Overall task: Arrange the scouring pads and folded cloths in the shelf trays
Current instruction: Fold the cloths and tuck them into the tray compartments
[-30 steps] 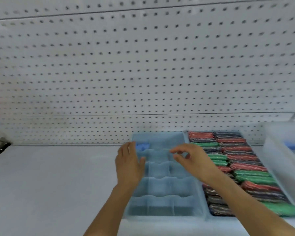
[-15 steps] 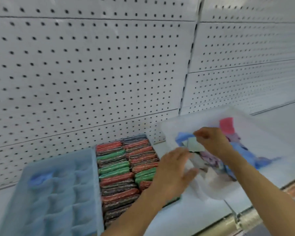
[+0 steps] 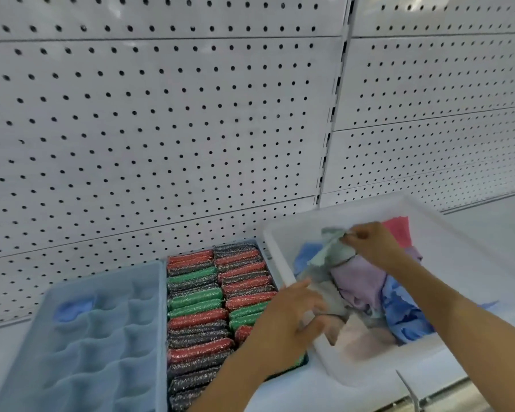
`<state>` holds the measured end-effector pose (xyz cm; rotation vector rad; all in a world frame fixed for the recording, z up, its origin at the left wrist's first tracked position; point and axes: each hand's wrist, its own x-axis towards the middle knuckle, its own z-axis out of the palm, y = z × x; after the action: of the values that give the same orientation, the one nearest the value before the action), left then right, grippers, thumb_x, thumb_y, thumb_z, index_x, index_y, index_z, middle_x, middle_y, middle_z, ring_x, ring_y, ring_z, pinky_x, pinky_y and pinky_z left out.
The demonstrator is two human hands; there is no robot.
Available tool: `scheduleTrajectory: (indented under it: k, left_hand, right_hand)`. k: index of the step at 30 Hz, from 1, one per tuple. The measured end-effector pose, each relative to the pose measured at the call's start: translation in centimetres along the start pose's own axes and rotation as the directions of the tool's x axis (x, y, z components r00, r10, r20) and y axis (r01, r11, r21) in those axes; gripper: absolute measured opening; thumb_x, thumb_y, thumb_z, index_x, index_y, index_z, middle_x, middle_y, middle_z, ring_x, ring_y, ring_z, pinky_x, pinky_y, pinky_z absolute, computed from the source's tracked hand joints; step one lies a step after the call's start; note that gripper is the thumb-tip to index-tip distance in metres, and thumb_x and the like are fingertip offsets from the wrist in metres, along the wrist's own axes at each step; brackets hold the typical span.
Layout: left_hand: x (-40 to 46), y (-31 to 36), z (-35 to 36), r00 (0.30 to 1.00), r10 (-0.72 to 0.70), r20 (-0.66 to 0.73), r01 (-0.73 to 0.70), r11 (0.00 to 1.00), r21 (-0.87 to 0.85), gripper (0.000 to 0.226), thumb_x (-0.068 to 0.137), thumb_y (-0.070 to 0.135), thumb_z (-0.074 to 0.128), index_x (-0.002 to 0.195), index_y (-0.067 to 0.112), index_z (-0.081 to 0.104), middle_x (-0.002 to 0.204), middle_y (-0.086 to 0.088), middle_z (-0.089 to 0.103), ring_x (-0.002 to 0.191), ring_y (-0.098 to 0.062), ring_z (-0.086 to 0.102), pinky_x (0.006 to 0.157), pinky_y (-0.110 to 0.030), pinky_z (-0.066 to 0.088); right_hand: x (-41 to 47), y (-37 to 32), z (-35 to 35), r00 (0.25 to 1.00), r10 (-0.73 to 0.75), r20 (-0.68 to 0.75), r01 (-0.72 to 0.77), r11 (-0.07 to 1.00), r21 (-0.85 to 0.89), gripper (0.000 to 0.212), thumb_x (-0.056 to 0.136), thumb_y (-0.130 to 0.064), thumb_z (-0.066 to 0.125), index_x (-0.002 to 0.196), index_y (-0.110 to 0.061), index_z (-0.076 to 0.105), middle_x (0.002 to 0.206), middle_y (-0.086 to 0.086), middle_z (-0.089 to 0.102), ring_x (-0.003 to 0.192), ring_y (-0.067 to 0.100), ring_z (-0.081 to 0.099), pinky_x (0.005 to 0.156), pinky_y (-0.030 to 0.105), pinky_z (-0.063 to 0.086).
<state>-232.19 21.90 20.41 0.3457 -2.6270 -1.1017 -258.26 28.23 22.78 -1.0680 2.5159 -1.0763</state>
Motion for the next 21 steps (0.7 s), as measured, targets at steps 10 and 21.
scheduleTrajectory:
  k: [10,21]
  left_hand:
    - [1.6,6.2,-12.8,0.954,-0.161,-0.254,0.014,0.866,-0.499,0.068,0.073,0.045,0.078,0.133,0.037,0.048,0.13,0.019,0.055,0.119,0.005,0.053,0.103,-0.03,0.043]
    - [-4.3,8.5,-17.1,0.786,0.0,-0.618,-0.138,0.975,-0.175,0.031,0.078,0.027,0.079,0.103,0.029,0.061,0.106,0.012,0.061,0.094,0.005,0.058,0.079,-0.017,0.048]
  right_hand:
    - [-6.8,-16.6,-6.3,0.947,-0.313,-0.066,0.297,0.782,0.549,0.019,0.093,-0.008,0.057,0.077,0.002,0.061,0.063,-0.004,0.057,0.06,0.01,0.049,0.061,0.023,0.042]
    - [-11.7,-26.3,-2.5,0.881,-0.376,-0.288,0.47,0.618,0.63,0.02,0.088,-0.004,0.062,0.069,-0.007,0.056,0.058,0.005,0.058,0.046,0.021,0.051,0.039,0.027,0.041]
